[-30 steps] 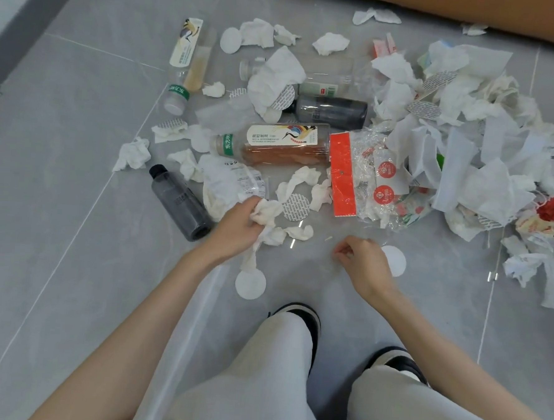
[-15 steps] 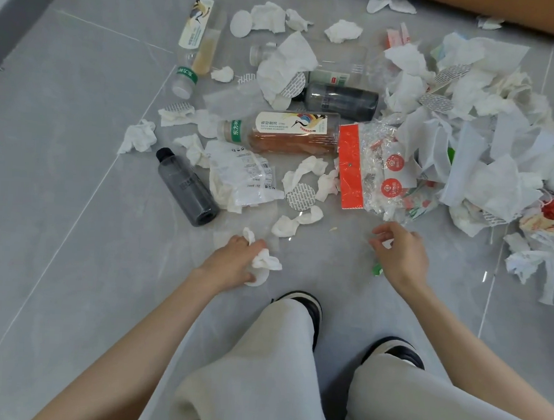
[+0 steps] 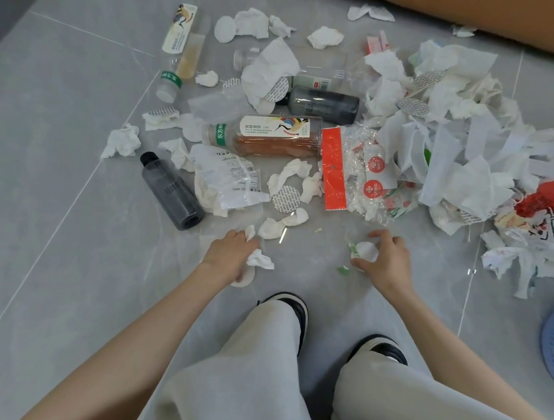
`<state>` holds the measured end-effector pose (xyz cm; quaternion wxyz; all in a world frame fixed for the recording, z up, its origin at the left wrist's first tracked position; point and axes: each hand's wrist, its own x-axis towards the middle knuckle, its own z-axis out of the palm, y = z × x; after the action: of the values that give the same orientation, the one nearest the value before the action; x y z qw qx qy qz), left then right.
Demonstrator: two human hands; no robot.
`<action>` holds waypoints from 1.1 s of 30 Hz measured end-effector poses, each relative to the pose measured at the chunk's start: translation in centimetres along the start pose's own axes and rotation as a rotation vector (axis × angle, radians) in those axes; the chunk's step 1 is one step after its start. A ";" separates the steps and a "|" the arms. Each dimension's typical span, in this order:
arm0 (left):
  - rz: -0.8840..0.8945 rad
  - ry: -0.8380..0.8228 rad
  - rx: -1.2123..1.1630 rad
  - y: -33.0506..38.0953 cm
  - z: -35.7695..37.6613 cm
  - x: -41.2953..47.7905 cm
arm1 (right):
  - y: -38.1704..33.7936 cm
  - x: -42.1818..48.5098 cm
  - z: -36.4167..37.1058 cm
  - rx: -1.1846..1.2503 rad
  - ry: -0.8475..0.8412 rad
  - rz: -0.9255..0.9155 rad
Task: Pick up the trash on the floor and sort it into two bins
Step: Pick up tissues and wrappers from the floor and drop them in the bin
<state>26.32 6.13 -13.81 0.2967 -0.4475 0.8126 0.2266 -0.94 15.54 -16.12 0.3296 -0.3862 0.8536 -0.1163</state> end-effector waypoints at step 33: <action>0.398 0.043 -0.721 14.8 -22.3 -1.6 | -2.9 -4.6 -17.1 0.521 0.150 -0.006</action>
<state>8.01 0.31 4.85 0.0541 -0.3614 0.7578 0.5406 -8.20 16.07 0.31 0.3535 -0.2814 0.8157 -0.3612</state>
